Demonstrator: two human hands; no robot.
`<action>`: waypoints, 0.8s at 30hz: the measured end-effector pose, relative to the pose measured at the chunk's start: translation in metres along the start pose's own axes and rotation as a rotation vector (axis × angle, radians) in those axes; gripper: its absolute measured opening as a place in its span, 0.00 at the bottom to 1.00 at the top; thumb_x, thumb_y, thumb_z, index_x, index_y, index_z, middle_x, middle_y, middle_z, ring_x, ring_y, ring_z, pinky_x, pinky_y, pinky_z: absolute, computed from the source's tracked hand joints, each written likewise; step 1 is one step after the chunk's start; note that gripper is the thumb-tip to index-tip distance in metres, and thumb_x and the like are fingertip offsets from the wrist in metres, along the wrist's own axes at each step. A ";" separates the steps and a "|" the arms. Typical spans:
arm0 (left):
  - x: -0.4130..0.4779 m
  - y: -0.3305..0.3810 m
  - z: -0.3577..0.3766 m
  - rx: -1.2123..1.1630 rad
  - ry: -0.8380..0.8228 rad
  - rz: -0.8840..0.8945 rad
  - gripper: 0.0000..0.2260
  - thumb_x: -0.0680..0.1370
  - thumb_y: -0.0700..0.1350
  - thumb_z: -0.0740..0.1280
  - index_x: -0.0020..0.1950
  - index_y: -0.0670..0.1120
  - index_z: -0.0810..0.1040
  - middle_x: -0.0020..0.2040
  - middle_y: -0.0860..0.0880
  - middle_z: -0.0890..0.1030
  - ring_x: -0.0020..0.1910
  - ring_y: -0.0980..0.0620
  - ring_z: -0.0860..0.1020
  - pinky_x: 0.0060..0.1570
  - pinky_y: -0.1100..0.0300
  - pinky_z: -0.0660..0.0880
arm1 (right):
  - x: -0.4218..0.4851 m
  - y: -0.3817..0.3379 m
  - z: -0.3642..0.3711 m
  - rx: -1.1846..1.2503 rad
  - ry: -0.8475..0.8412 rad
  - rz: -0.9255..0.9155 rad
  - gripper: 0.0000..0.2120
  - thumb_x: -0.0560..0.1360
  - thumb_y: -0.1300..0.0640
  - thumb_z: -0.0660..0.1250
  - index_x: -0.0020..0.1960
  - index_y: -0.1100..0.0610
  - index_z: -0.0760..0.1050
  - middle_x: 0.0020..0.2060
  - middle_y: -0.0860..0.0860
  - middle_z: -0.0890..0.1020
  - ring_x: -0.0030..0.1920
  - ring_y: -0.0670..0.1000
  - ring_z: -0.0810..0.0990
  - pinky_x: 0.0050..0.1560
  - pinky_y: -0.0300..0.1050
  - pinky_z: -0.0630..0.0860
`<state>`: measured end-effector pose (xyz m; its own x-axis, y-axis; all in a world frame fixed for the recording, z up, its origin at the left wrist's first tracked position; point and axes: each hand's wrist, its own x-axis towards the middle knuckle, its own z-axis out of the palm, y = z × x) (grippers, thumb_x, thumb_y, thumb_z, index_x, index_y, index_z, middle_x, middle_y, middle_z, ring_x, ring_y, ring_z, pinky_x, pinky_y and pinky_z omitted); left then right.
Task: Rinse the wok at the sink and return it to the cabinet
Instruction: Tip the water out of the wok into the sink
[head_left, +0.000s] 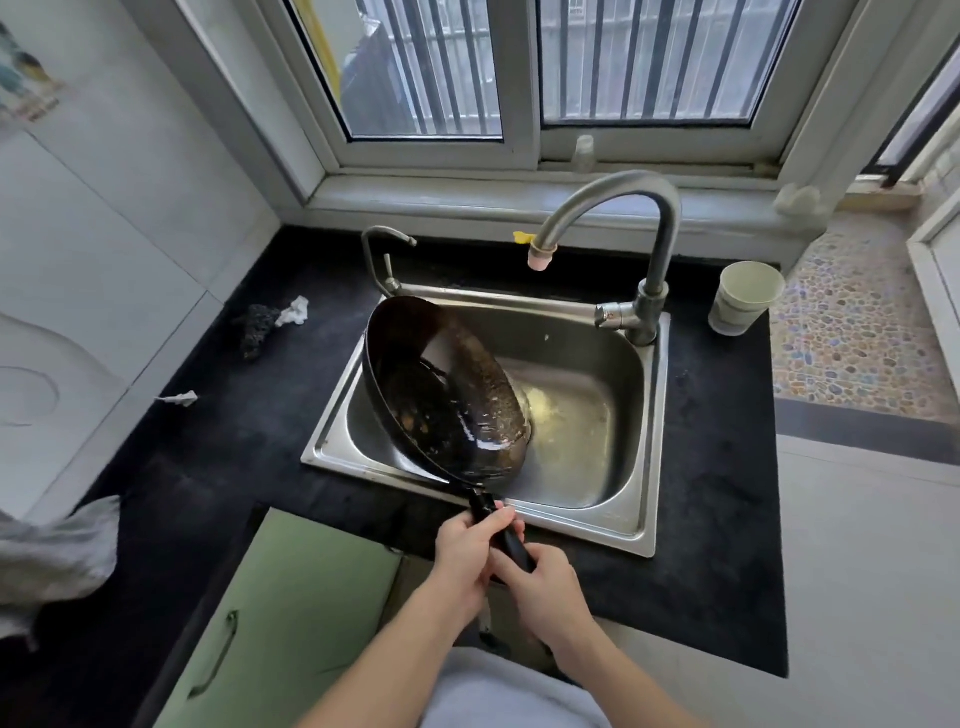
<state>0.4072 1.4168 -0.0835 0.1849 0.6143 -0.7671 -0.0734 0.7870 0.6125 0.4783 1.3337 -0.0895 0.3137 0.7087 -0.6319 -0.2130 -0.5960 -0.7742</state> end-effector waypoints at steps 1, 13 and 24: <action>0.000 0.002 0.000 0.010 0.006 0.008 0.04 0.75 0.33 0.70 0.49 0.37 0.80 0.39 0.42 0.82 0.39 0.47 0.81 0.42 0.53 0.80 | 0.000 -0.001 0.001 0.014 -0.006 0.003 0.18 0.74 0.48 0.72 0.43 0.65 0.79 0.24 0.52 0.74 0.20 0.49 0.69 0.20 0.38 0.66; -0.005 0.004 -0.004 0.047 0.100 0.085 0.04 0.75 0.34 0.71 0.49 0.37 0.82 0.40 0.43 0.83 0.39 0.49 0.82 0.39 0.58 0.80 | 0.000 -0.001 0.012 -0.022 -0.005 -0.090 0.09 0.76 0.52 0.70 0.43 0.58 0.80 0.27 0.52 0.80 0.22 0.48 0.75 0.22 0.40 0.71; -0.012 0.006 -0.012 0.032 0.083 0.175 0.06 0.75 0.34 0.71 0.51 0.38 0.81 0.40 0.44 0.82 0.40 0.49 0.82 0.43 0.56 0.80 | -0.003 0.004 0.013 0.102 -0.115 -0.153 0.14 0.76 0.49 0.69 0.41 0.61 0.78 0.23 0.52 0.75 0.21 0.54 0.71 0.22 0.43 0.67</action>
<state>0.3923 1.4145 -0.0730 0.0908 0.7451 -0.6608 -0.0664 0.6666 0.7425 0.4648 1.3337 -0.0912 0.2433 0.8297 -0.5025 -0.2655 -0.4413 -0.8572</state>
